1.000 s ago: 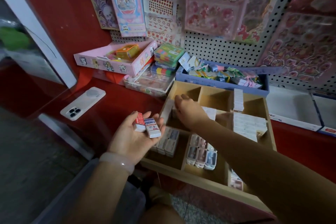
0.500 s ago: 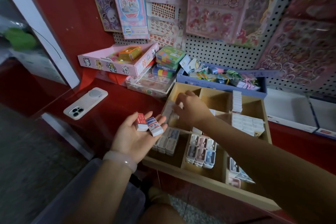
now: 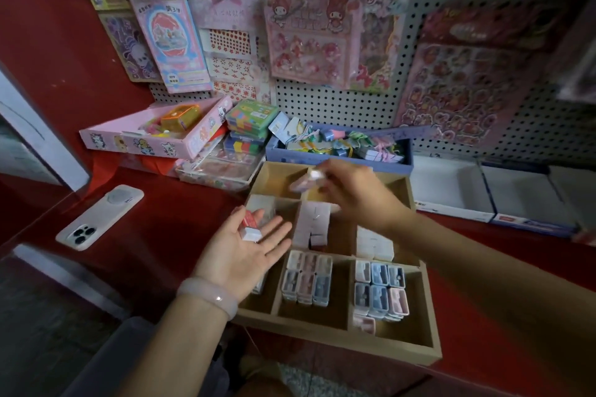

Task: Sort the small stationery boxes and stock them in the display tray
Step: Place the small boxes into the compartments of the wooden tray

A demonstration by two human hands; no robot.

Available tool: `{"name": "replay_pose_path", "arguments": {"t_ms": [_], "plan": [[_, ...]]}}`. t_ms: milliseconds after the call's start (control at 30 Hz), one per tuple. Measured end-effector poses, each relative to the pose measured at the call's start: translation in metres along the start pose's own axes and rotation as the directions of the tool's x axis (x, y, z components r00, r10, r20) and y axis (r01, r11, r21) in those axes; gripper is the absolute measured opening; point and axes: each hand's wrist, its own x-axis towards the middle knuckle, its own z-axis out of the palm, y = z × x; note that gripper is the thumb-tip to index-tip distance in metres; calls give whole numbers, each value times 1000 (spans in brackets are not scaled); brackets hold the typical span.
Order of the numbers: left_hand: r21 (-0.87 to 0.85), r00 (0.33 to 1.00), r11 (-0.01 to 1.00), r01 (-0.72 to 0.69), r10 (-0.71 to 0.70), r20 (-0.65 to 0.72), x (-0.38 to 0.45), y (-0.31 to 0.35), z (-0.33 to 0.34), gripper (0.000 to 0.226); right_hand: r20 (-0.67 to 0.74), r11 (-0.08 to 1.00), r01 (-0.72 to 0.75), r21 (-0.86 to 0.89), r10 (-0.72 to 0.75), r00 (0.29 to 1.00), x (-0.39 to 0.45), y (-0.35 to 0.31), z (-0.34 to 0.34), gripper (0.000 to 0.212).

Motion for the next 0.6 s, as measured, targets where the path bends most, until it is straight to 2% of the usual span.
{"name": "replay_pose_path", "arguments": {"t_ms": [33, 100, 167, 233, 333, 433, 600], "plan": [[-3, 1000, 1000, 1, -1, 3, 1, -2, 2, 30, -72, 992, -125, 16, 126, 989, -1, 13, -11, 10], [-21, 1000, 1000, -3, 3, 17, 1, -5, 6, 29, -206, 943, -329, 41, 330, 921, -3, 39, -30, 13], [-23, 1000, 1000, 2, -2, 29, 2, -8, 10, 30, -168, 895, -447, -20, 437, 883, -4, 59, -44, 19], [-13, 999, 1000, 11, -10, 33, 4, -12, 12, 30, -7, 880, -461, -117, 463, 886, -7, 69, -50, 19], [1, 999, 1000, 21, -22, 32, 8, -15, 13, 30, 173, 881, -393, -266, 444, 879, -11, 71, -47, 19], [13, 999, 999, 30, -30, 29, 11, -19, 12, 32, 228, 875, -361, -324, 442, 868, -13, 75, -36, 18], [17, 999, 999, 31, -31, 32, 11, -19, 11, 33, 228, 860, -364, -358, 459, 859, -18, 76, -25, 16]]}}
